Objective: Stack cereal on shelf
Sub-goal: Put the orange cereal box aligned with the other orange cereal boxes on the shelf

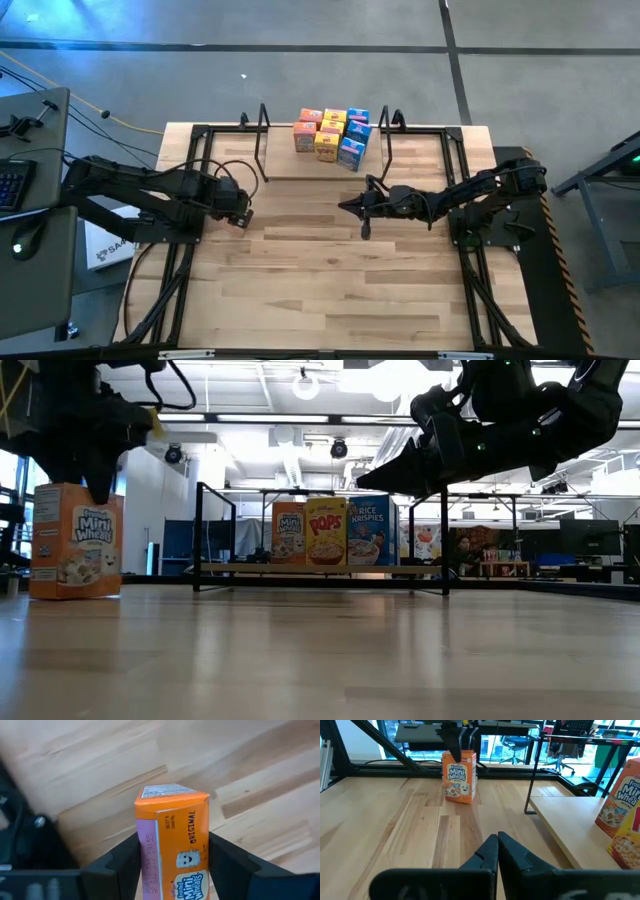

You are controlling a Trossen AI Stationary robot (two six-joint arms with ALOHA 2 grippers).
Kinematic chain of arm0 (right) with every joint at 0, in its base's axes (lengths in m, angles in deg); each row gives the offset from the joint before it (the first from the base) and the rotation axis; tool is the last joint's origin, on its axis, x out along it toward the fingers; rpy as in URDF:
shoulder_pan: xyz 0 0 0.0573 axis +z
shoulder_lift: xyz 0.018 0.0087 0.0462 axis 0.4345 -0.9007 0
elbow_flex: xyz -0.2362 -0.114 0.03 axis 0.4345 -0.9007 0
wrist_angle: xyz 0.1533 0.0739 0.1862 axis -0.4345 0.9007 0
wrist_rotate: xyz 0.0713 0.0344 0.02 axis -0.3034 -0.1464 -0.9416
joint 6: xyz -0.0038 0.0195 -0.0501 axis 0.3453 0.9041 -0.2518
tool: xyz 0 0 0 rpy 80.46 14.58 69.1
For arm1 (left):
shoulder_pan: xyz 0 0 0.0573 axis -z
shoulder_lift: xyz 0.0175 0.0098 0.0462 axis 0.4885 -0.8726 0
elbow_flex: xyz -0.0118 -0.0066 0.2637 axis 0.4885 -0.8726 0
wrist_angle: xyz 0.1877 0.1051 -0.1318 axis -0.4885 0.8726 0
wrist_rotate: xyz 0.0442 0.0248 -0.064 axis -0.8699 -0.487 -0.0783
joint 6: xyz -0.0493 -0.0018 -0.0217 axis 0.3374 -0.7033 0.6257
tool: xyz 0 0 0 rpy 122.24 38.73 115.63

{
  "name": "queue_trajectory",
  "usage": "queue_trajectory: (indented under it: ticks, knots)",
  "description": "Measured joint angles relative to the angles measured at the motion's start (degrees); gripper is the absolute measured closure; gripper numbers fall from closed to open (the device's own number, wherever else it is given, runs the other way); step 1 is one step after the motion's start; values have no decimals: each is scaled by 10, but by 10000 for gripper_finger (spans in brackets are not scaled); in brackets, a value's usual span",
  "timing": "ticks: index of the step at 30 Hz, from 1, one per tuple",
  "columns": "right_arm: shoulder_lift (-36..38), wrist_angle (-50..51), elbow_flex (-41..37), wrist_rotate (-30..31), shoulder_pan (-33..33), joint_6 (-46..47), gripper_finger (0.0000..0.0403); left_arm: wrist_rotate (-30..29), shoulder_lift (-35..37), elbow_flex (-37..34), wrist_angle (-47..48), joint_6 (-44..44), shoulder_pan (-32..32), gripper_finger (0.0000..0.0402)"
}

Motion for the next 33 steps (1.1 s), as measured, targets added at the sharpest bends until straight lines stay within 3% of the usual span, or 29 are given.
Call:
queue_trajectory:
  ticks: [7, 14, 26, 33]
  knots:
    - [0, 0, 0, 0, 0, 0, 403, -1, 0, 28, -32, -133, 0, 228]
    - [0, 0, 0, 0, 0, 0, 403, -31, -20, 117, -45, -290, -8, 238]
    - [0, 4, 0, -2, 0, 9, 403, -24, -212, 319, -53, -708, -149, 241]
    - [0, 4, 0, -2, 0, 9, 403, -24, -315, 390, -66, -849, -214, 241]
